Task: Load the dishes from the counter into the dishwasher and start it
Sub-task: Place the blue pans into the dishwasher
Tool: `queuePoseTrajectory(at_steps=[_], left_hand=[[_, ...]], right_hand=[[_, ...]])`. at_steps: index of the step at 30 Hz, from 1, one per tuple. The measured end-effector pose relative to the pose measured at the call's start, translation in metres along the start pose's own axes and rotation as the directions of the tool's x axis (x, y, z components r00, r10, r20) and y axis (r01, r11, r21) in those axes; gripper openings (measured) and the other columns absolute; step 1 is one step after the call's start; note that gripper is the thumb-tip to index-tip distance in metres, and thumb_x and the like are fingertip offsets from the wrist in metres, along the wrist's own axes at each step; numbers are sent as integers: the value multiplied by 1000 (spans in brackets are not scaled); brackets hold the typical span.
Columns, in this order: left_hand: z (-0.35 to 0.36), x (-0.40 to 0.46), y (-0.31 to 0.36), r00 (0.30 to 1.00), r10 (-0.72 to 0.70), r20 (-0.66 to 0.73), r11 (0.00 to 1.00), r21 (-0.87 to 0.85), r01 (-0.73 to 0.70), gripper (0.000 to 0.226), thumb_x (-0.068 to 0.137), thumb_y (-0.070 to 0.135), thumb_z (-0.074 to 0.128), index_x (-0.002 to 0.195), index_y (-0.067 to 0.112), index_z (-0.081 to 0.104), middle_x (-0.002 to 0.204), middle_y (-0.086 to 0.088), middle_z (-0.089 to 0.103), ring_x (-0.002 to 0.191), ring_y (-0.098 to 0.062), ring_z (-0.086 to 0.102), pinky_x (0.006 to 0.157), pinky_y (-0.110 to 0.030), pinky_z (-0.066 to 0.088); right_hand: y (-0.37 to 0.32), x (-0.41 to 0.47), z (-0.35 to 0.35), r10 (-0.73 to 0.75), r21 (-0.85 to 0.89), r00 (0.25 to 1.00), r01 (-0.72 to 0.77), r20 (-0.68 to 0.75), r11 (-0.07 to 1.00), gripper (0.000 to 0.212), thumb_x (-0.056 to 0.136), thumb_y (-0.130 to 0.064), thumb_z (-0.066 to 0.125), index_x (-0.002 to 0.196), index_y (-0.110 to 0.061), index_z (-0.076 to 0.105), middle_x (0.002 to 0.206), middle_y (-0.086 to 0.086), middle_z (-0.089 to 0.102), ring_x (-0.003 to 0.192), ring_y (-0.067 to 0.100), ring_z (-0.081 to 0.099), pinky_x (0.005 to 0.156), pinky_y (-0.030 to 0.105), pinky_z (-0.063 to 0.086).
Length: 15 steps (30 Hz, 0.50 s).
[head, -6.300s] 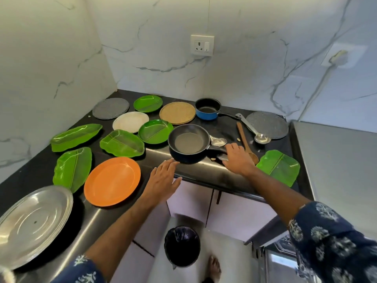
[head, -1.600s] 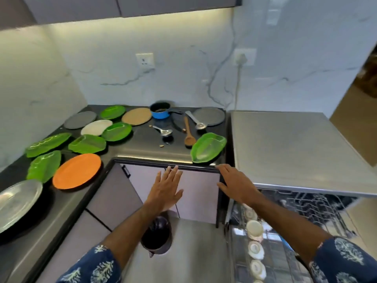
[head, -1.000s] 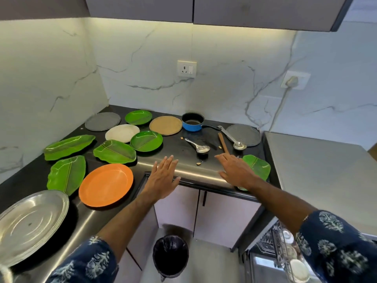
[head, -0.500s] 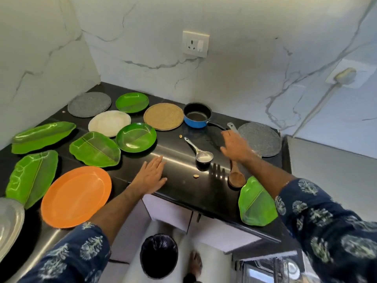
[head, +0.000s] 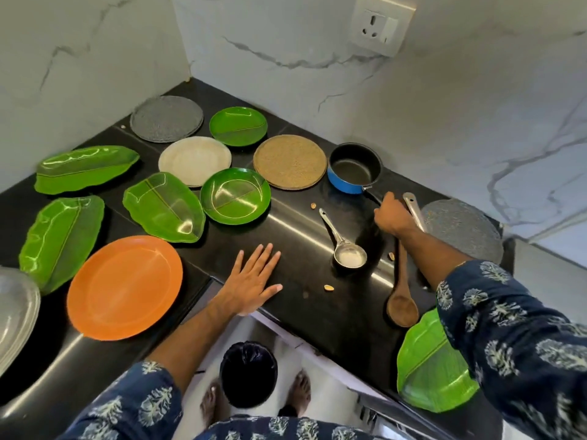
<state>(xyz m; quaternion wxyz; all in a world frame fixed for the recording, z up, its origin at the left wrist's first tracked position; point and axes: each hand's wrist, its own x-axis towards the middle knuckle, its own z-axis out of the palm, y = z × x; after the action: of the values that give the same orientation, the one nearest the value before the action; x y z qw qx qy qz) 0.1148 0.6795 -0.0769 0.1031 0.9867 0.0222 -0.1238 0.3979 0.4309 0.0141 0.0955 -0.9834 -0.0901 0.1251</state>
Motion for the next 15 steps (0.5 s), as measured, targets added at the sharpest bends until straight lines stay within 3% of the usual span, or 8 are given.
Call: queuePoseTrajectory(at_steps=[5,10,13,15], left_hand=[[2,-1,-1,1000,21,-18,1000,-12,-21,87,83,77,-13,156,29,-15,165,3,-21,150,-17,-24,119,-50,-15],[-1,0,-5,999,44,4,999,6,-44,81,93,69,7,159,25,-9,166,-1,-16,153,-22,-16,120,-51,-10],[-29,5,-2,993,96,-70,994,62,-92,73,99,60,33,157,17,23,163,-10,24,149,-27,25,119,-49,17],[-49,6,9,975,150,-165,977,-129,-172,60,101,53,40,147,16,38,149,-7,45,136,-27,44,110,-49,31]], right_hand=[[-18,-20,-11,103,63,992,-99,-67,993,27,98,-17,45,120,-1,48,112,25,59,103,42,59,81,43,46],[-19,-105,-15,170,253,966,-119,-193,960,33,100,-28,45,127,-10,44,116,19,61,104,39,61,87,46,51],[-18,-178,-9,193,340,944,-94,-268,936,39,100,-31,50,136,-19,41,127,14,60,113,37,59,88,43,44],[-14,-234,-2,229,352,927,-116,-297,929,35,99,-32,52,132,-22,44,121,12,63,108,37,61,82,42,43]])
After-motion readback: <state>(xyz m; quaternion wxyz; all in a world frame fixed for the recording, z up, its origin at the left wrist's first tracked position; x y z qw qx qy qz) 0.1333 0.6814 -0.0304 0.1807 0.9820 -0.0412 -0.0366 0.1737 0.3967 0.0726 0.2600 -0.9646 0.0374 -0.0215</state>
